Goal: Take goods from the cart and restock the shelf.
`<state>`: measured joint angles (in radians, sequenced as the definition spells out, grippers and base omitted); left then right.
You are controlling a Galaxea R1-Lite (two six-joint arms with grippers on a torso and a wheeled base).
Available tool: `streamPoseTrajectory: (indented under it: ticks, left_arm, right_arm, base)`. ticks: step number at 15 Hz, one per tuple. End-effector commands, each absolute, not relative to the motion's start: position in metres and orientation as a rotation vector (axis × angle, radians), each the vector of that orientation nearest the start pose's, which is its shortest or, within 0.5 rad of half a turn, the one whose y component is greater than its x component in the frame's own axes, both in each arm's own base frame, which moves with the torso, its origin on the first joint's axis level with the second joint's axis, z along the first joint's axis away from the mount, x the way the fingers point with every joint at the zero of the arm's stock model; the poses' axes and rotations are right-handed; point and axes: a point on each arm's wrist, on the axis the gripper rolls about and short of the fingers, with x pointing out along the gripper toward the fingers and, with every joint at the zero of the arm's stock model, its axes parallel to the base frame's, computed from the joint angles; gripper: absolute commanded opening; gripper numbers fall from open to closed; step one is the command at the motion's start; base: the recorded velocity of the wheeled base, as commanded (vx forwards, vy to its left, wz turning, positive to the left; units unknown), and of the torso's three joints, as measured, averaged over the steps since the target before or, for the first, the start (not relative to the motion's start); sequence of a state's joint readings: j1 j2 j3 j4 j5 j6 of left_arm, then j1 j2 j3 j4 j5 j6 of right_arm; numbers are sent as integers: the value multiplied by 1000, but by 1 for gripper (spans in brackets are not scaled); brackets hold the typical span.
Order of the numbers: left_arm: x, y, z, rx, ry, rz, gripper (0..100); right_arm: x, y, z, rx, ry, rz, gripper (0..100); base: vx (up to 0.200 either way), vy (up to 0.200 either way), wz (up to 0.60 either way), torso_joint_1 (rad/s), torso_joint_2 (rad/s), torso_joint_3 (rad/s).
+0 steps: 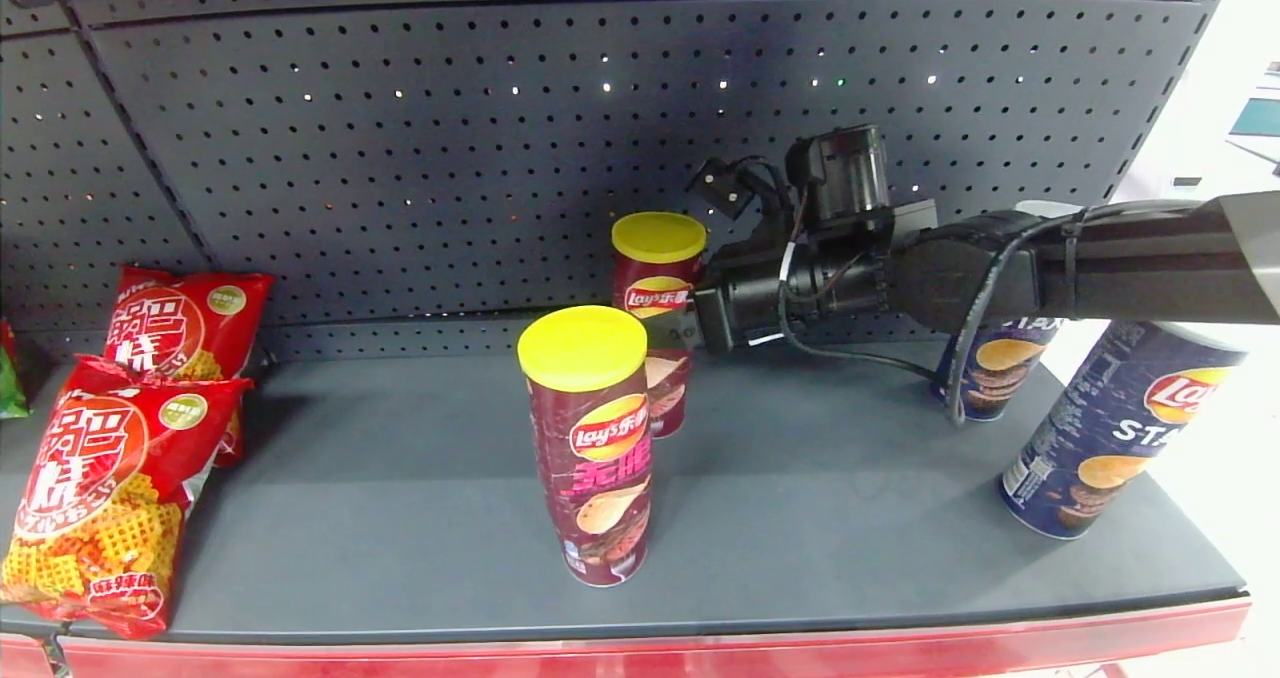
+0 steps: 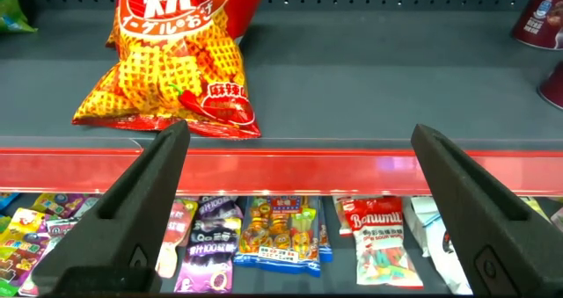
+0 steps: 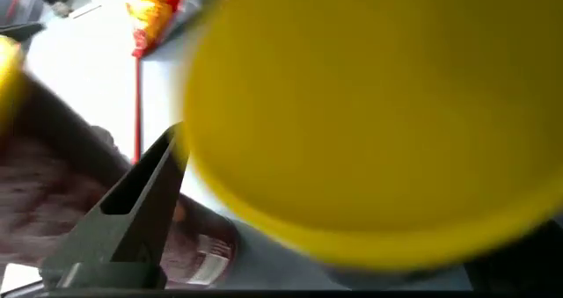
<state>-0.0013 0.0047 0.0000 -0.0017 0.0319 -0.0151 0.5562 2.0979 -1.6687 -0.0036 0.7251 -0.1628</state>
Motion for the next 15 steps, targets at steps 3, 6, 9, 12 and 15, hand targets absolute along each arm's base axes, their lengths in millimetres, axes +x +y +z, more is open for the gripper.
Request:
streamPoseTrajectory:
  ticks: [3, 6, 9, 12, 15]
  left_arm:
    - [-22, 1, 76, -15, 4, 31, 100]
    - [-22, 1, 76, -15, 4, 31, 100]
    - [-22, 1, 76, -15, 4, 31, 100]
    - [-22, 1, 76, -15, 4, 31, 100]
    - [-22, 1, 76, -15, 4, 31, 100]
  right_arm:
    - [363, 239, 208, -98, 361, 1288, 100]
    - [366, 240, 208, -99, 354, 1287, 100]
    - [368, 241, 212, -96, 342, 1286, 0]
    - [369, 242, 211, -83, 349, 1291, 0]
    - [369, 244, 213, -84, 339, 1294, 0]
  base:
    - [0, 0, 0, 0, 0, 0]
    - [0, 0, 0, 0, 0, 0]
    - [0, 0, 0, 0, 0, 0]
    - [0, 0, 0, 0, 0, 0]
    - [0, 0, 0, 0, 0, 0]
